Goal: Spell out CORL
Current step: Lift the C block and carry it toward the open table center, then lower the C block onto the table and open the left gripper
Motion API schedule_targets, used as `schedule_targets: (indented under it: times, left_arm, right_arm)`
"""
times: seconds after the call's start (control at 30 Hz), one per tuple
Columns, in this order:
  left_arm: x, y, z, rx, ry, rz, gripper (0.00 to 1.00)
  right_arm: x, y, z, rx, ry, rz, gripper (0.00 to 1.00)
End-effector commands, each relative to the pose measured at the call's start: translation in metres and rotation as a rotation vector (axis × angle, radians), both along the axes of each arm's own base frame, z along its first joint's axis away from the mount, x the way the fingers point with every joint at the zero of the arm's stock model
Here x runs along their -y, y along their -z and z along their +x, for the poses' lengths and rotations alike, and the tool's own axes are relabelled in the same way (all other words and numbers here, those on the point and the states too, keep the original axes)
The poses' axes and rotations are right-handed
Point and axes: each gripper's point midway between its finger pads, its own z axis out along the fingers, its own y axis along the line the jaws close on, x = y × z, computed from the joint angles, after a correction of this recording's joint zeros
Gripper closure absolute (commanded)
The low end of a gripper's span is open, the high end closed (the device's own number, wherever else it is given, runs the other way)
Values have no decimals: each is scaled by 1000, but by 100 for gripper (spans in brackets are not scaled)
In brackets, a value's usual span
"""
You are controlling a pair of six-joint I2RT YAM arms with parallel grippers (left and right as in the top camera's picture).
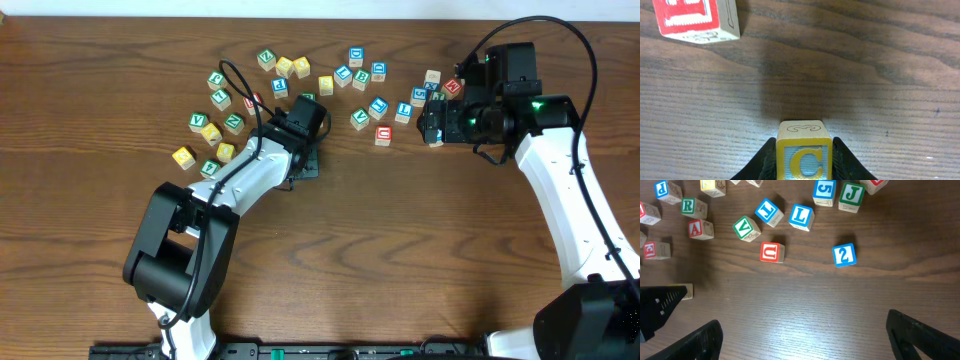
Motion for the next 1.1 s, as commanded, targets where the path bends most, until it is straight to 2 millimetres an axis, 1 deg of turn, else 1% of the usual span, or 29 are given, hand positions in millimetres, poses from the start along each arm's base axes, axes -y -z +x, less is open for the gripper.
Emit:
schedule_targets:
  times: [0.0,0.27,0.67,0.7,0.73,1.07]
  left_arm:
    - [-5,8,0,-6,3,28,76]
    - [8,7,-1,-16,77,-26,76]
    - [8,8,-1,-18,79,-27,75]
    - [8,8,-1,-18,79,-27,72]
    - [8,8,-1,-18,79,-27,66]
    - [8,8,-1,-18,79,-27,64]
  right_arm:
    - [-4,-7,4,16,2,6,1]
    - [-4,-7,4,16,2,6,1]
    - [-4,-7,3,16,2,6,1]
    - [-4,-7,3,16,2,6,1]
    - [-4,-7,3,16,2,6,1]
    - [-4,-7,3,16,2,6,1]
